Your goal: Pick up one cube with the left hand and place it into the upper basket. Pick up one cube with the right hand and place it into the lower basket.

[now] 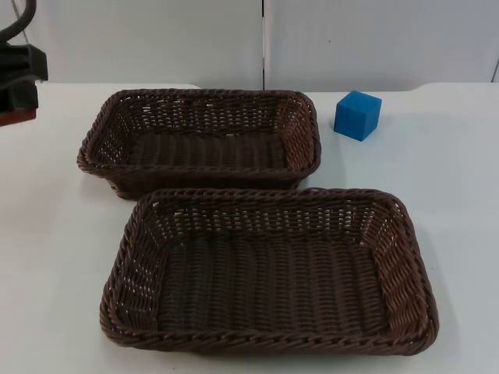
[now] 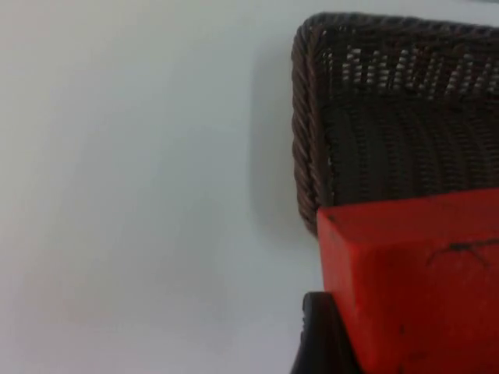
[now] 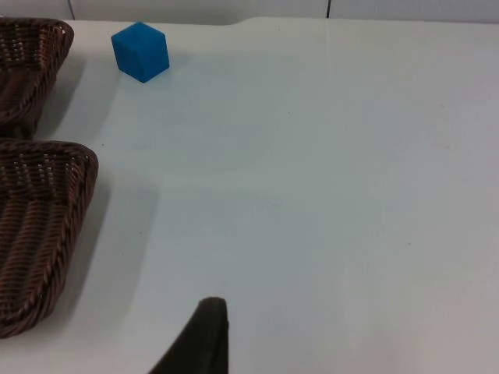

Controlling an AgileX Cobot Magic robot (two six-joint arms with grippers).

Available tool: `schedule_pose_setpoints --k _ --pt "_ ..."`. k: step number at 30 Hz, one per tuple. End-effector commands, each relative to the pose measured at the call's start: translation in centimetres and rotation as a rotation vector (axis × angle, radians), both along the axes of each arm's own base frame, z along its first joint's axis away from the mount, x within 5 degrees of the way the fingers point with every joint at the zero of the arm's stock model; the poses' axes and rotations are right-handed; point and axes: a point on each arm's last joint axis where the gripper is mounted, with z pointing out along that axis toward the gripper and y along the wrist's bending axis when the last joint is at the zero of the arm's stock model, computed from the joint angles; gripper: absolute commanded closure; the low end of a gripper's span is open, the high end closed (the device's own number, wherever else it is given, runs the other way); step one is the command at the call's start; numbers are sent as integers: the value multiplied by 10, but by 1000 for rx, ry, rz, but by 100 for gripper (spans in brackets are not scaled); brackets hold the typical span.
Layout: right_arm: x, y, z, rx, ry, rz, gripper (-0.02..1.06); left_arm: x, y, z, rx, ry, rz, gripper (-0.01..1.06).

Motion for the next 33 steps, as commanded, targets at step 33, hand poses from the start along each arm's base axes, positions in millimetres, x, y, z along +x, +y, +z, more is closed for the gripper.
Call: schedule_pose_setpoints --k 33 --pt "0 0 0 -5 -7 -6 -1 12 -8 19 -66 -209 -41 105"
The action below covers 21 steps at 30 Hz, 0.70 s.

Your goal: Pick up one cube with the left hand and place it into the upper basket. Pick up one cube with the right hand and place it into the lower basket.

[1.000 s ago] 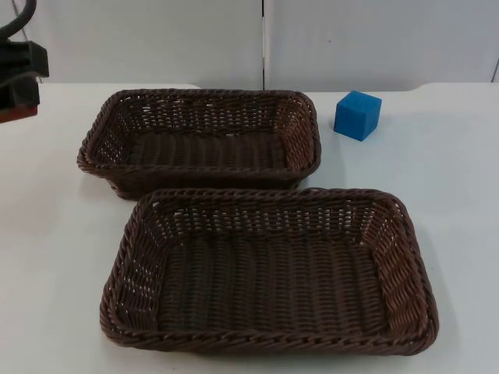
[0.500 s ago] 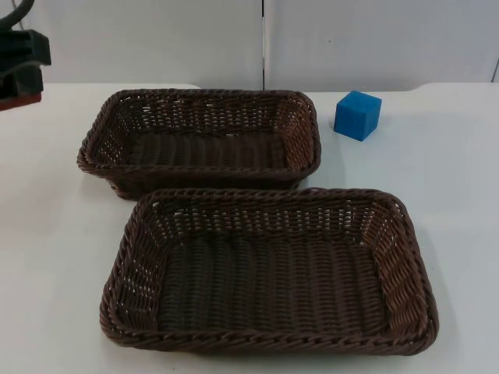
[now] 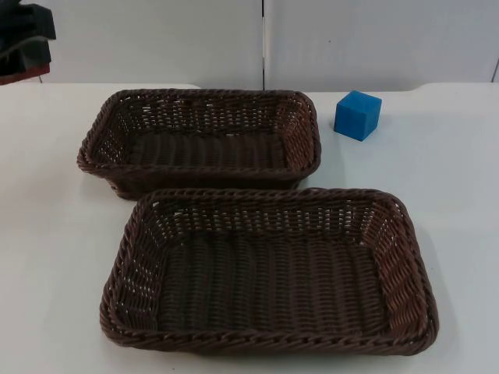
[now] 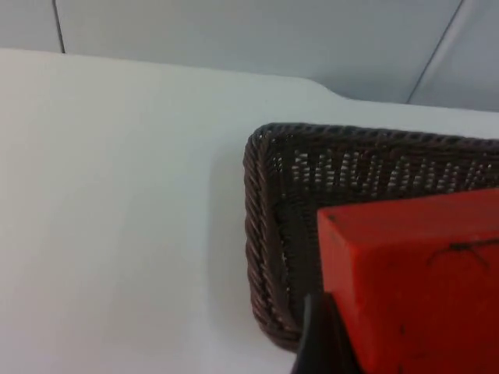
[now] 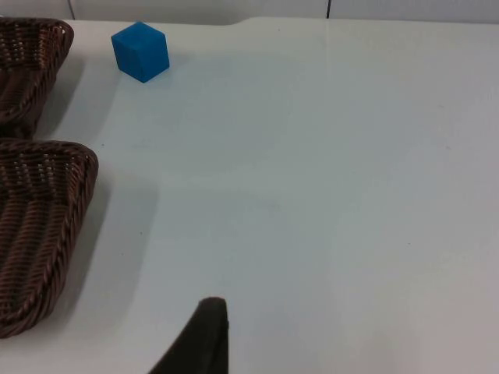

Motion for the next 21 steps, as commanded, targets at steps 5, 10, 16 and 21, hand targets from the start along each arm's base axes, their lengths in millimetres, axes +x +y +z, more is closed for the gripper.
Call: schedule_pose_setpoints --k 5,10,16,21 --pt "0 0 0 -5 -7 -6 -1 16 -5 10 -12 -49 -12 105" --pt "0 0 0 -5 -7 -6 -1 36 -8 7 25 -14 -23 105" --pt "0 0 0 -5 -7 -6 -1 59 -24 9 84 26 -70 105" --pt "0 0 0 -5 -7 -6 -1 90 -52 13 139 32 -143 105"
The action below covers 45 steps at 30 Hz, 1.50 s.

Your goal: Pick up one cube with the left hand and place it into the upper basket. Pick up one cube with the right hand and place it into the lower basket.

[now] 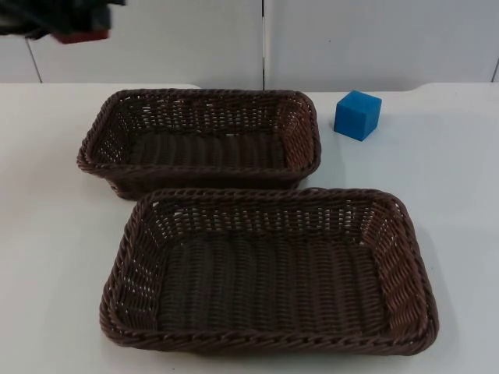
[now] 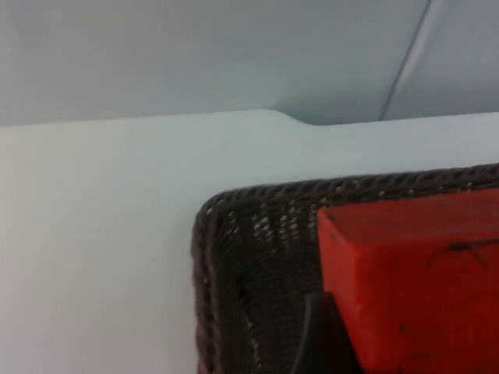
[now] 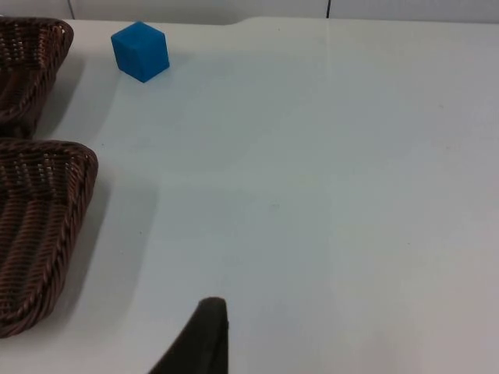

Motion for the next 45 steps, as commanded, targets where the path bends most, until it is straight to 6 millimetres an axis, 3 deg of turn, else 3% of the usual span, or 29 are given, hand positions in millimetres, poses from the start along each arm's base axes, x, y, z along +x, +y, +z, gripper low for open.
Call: schedule_pose_setpoints --k 1,9,16,23,26,32,45 --pt "0 0 0 -4 -7 -6 -1 9 -9 2 19 -5 -26 105" --pt "0 0 0 -4 -7 -6 -1 46 -47 -6 158 13 -160 105" --pt "0 0 0 -4 -7 -6 -1 66 -57 -16 139 87 -192 105" --pt "0 0 0 -4 -7 -6 -1 87 -77 -19 41 154 -337 105" --pt "0 0 0 -4 -7 -6 -1 97 -76 -21 37 138 -322 105" --pt "0 0 0 -4 -7 -6 -1 111 -75 -47 -3 199 -295 105" --pt "0 0 0 -4 -7 -6 -1 120 -77 -118 46 320 -298 105"
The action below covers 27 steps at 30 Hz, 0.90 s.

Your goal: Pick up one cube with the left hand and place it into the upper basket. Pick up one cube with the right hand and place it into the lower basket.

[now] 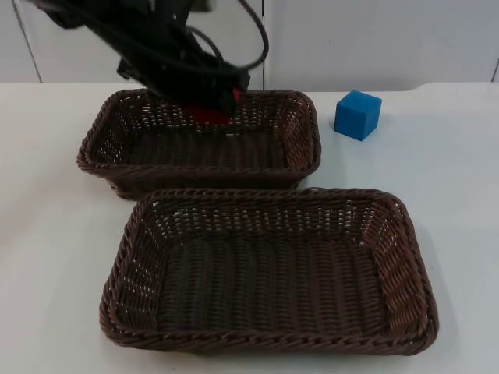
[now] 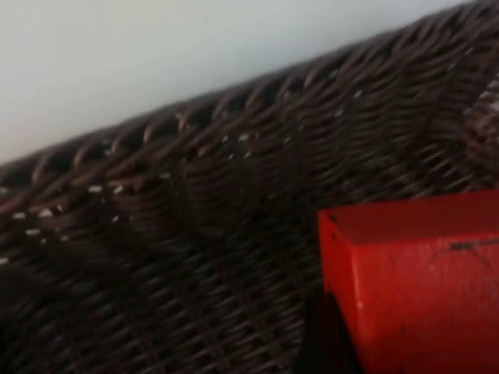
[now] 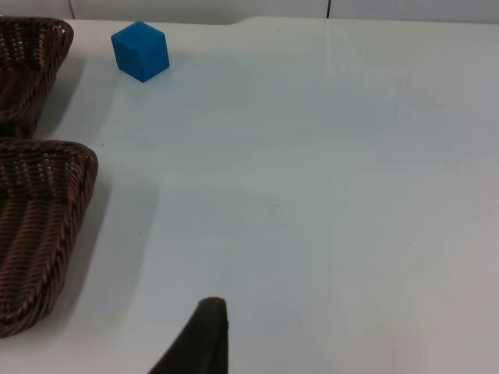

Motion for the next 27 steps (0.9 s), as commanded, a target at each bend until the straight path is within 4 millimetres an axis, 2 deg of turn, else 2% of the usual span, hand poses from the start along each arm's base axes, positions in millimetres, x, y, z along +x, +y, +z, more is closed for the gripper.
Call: schedule_pose_setpoints --k 1,9,14,17,19,22,23,26,27 --pt "0 0 0 -4 -7 -6 -1 3 -2 -9 7 -4 2 105" --pt "0 0 0 -4 -7 -6 -1 2 -2 -40 19 62 4 105" --pt "0 0 0 -4 -7 -6 -1 2 -2 -41 20 69 2 105" --pt "0 0 0 -4 -7 -6 -1 2 -2 -41 20 69 2 101" --pt "0 0 0 -4 -7 -6 -1 1 -2 -41 20 73 1 90" --pt "0 0 0 -4 -7 -6 -1 1 -3 -41 -1 86 13 58" --pt "0 0 0 -4 -7 -6 -1 1 -3 -41 -1 86 13 58" --pt "0 0 0 -4 -7 -6 -1 0 -4 -35 -20 85 20 22" --pt "0 0 0 -4 -7 -6 -1 0 -4 -30 -25 79 19 15"
